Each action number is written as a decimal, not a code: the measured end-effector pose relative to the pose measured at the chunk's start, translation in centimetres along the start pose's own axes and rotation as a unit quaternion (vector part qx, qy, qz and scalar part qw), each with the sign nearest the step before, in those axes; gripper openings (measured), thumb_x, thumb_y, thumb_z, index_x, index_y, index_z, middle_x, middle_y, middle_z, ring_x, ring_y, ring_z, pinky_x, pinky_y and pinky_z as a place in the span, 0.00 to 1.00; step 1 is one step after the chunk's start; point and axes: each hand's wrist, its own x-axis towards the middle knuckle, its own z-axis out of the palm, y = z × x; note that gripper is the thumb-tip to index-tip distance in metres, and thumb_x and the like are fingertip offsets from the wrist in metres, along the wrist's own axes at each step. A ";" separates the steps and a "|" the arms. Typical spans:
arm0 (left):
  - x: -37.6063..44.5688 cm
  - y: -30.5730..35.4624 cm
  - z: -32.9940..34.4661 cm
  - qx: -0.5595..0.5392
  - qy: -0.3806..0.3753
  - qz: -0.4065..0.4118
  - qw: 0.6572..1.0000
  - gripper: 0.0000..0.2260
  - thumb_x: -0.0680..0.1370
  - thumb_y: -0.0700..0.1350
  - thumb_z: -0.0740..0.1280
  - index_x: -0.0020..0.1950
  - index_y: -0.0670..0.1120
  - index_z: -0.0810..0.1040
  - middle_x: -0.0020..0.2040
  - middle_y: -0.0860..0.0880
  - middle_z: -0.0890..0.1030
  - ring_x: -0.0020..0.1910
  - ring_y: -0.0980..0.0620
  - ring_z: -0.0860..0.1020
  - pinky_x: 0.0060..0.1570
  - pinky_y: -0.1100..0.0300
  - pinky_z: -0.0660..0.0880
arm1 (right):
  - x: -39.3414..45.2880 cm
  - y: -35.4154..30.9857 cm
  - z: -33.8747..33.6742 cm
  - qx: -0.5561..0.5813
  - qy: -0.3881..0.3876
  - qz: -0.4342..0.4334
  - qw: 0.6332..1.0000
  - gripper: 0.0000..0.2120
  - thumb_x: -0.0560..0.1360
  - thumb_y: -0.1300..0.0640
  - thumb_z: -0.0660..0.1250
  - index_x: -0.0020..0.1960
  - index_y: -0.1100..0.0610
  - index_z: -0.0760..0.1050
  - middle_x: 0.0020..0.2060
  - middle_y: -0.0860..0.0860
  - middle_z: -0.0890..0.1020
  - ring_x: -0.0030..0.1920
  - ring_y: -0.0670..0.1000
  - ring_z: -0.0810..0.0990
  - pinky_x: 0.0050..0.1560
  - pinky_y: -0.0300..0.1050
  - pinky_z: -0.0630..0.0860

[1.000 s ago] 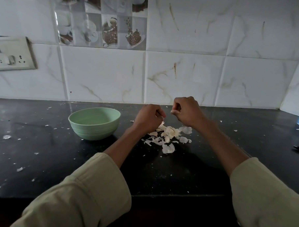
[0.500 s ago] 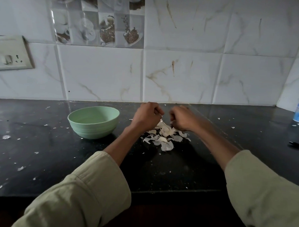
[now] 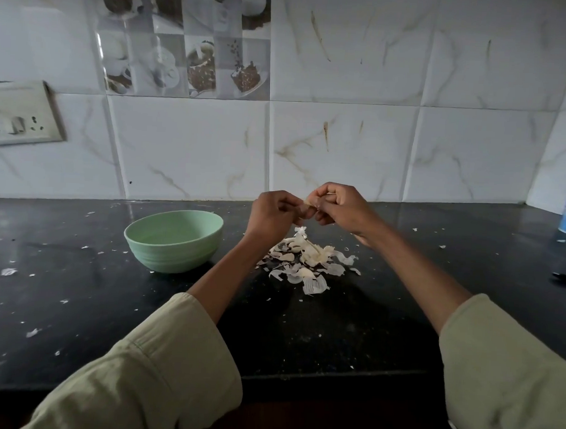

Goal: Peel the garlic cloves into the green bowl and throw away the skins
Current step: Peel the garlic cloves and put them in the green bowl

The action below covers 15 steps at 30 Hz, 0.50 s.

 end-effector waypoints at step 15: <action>0.3 -0.2 -0.2 -0.030 -0.010 -0.079 0.996 0.08 0.78 0.48 0.75 0.49 0.44 0.86 0.45 0.46 0.88 0.42 0.53 0.84 0.44 0.55 0.77 | -0.3 -0.6 -0.1 -0.062 0.030 -0.019 0.997 0.10 0.77 0.46 0.75 0.47 0.53 0.87 0.41 0.50 0.86 0.40 0.47 0.79 0.47 0.45 0.83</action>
